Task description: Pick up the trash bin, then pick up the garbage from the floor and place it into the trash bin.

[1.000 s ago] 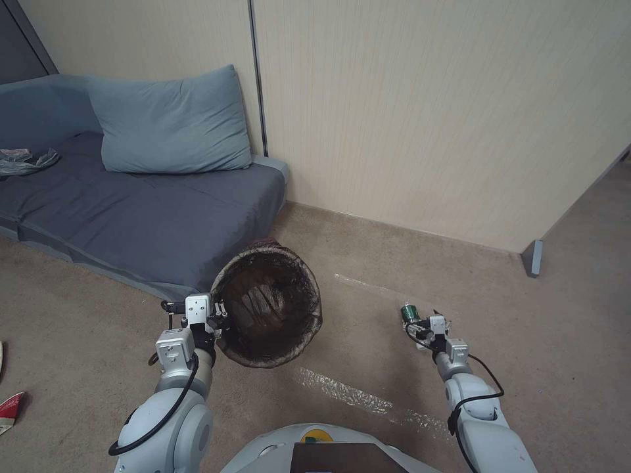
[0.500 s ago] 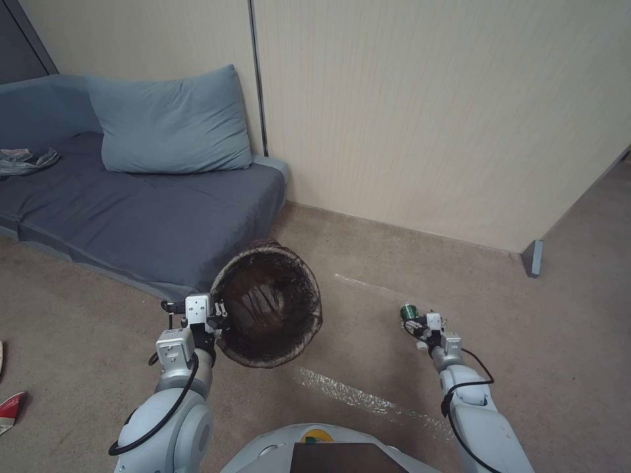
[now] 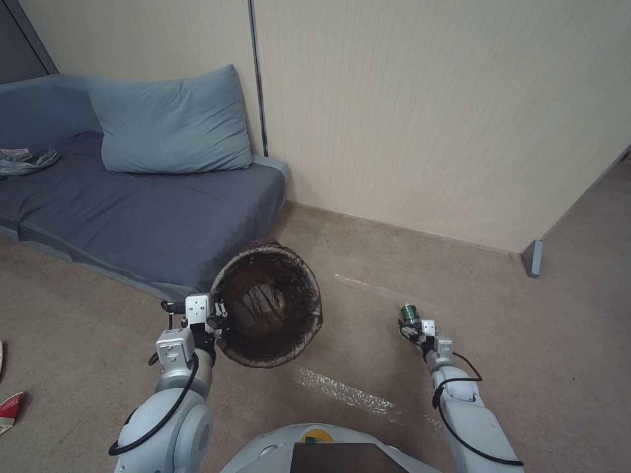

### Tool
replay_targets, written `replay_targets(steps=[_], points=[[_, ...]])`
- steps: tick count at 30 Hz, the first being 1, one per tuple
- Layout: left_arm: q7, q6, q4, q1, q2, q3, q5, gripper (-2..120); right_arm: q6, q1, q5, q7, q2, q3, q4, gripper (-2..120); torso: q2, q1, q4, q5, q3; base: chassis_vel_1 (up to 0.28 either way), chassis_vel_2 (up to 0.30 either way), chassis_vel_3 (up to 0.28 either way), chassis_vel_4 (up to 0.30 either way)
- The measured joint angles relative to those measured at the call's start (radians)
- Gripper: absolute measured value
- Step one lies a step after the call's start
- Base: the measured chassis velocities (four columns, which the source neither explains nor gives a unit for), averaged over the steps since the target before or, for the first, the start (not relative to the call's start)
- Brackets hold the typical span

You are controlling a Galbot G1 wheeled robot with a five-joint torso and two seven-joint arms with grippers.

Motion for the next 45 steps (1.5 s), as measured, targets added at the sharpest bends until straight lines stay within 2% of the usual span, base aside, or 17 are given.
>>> replay_targets(steps=[7, 10, 11, 16, 18, 33, 38, 40, 41, 42, 44, 45], points=[[0.0, 0.0, 0.0, 0.0, 0.0, 0.0, 0.0, 0, 0.047, 0.025, -0.016, -0.001, 0.003, 0.018, -0.1, 53, 0.0, 0.0, 0.0001, 0.0001, 0.0, 0.0, 0.0, 0.0, 0.0], [0.0, 0.0, 0.0, 0.0, 0.0, 0.0, 0.0, 0, 0.051, 0.025, -0.016, -0.001, 0.003, 0.019, -0.104, 50, 0.0, 0.0, 0.0001, 0.0, 0.0, 0.0, 0.0, 0.0, 0.0], [0.0, 0.0, 0.0, 0.0, 0.0, 0.0, 0.0, 0, 0.054, 0.025, -0.016, -0.001, 0.003, 0.02, -0.105, 43, 0.0, 0.0, 0.0001, 0.0, 0.0, 0.0, 0.0, 0.0, 0.0], [0.0, 0.0, 0.0, 0.0, 0.0, 0.0, 0.0, 0, 0.057, 0.025, -0.016, -0.001, 0.003, 0.02, -0.107, 36, 0.0, 0.0, 0.0001, 0.0, 0.0, 0.0, 0.0, 0.0, 0.0], [0.0, 0.0, 0.0, 0.0, 0.0, 0.0, 0.0, 0, 0.062, 0.024, -0.016, 0.0, 0.004, 0.021, -0.106, 30, 0.0, 0.0, 0.0002, 0.0, 0.0, 0.0, 0.0, 0.0, 0.0], [0.0, 0.0, 0.0, 0.0, 0.0, 0.0, 0.0, 0, 0.069, 0.01, -0.015, 0.017, 0.005, 0.019, -0.08, 29, 0.0, 0.0, 0.0001, 0.0001, 0.0, 0.0, 0.0, 0.0, 0.0], [0.0, 0.0, 0.0, 0.0, 0.0, 0.0, 0.0, 0, 0.08, -0.035, 0.014, 0.037, 0.004, 0.014, 0.026, 29, 0.0, 0.0, 0.0001, 0.0003, 0.0, 0.0, 0.0, 0.0, 0.0], [0.0, 0.0, 0.0, 0.0, 0.0, 0.0, 0.0, 0, 0.096, -0.101, 0.07, 0.039, 0.004, 0.003, 0.216, 29, 0.0, 0.0, 0.0, -0.0001, 0.0, 0.0, 0.0, 0.0, 0.0], [0.0, 0.0, 0.0, 0.0, 0.0, 0.0, 0.0, 0, 0.096, -0.101, 0.07, 0.039, 0.004, 0.003, 0.216, 29, 0.0, 0.0, 0.0, -0.0001, 0.0, 0.0, 0.0, 0.0, 0.0], [0.0, 0.0, 0.0, 0.0, 0.0, 0.0, 0.0, 0, 0.132, -0.143, 0.104, 0.03, 0.005, -0.006, 0.329, 29, 0.0, 0.0, 0.0003, 0.0, 0.0, 0.0, 0.0, 0.0, 0.0], [0.0, 0.0, 0.0, 0.0, 0.0, 0.0, 0.0, 0, 0.146, -0.156, 0.116, 0.023, 0.005, -0.009, 0.366, 29, 0.0, 0.0, 0.0, 0.0003, 0.0, 0.0, 0.0, 0.0, 0.0], [0.0, 0.0, 0.0, 0.0, 0.0, 0.0, 0.0, 0, 0.168, -0.183, 0.145, 0.003, 0.006, -0.016, 0.448, 29, 0.0, 0.0, 0.0, 0.0003, 0.0, 0.0, 0.0, 0.0, 0.0]])
